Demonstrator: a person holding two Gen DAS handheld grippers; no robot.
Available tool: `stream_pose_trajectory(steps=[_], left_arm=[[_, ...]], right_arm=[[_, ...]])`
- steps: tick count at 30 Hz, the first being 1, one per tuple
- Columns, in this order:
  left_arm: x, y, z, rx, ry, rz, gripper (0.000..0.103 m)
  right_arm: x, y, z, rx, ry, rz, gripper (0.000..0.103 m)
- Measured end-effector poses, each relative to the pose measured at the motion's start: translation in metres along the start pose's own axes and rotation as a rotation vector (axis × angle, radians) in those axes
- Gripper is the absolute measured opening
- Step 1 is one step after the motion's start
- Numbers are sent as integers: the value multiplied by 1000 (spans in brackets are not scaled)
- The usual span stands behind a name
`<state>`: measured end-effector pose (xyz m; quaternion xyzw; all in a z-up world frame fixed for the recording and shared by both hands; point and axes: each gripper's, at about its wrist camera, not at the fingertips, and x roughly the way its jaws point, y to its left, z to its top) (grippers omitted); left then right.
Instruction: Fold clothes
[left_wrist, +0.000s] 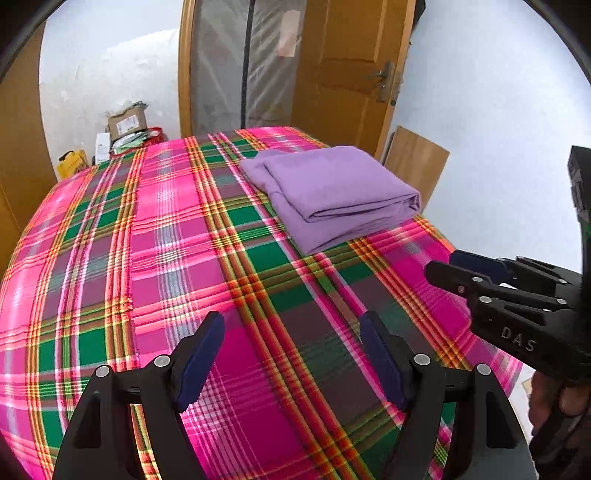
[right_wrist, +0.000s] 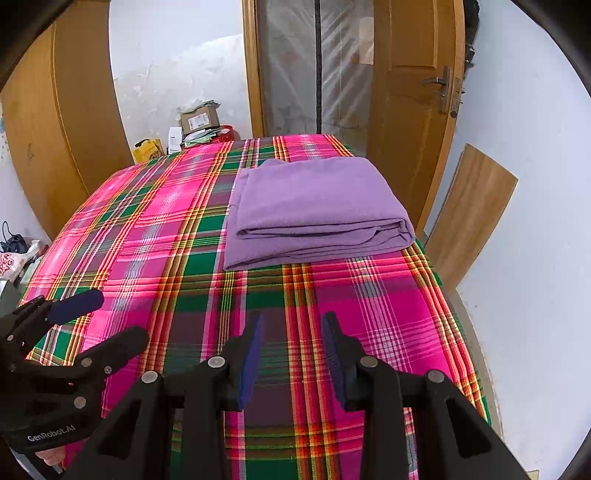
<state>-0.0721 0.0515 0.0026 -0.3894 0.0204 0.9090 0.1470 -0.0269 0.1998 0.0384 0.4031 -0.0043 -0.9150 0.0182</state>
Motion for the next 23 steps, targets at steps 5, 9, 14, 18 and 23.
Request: stream_pose_trajectory(steps=[5,9,14,18,23], left_arm=[[-3,-6,-1,32,-3,20,77],[-1,-6,-2,22,7,27,77],[2,-2,-2,2,22,17,77],[3,-1,-2,-6,24,11,77],[0,-1,-3,-7,-1,14,77]], right_arm=[[0,1,0,-2,2,-3,33],[0,1,-1,-2,4,-4,33],[0,1,-1,-2,4,-5,33],[1,1,-1,-3,7,-4,33],[2,1,-1,-5,10,-4,33]])
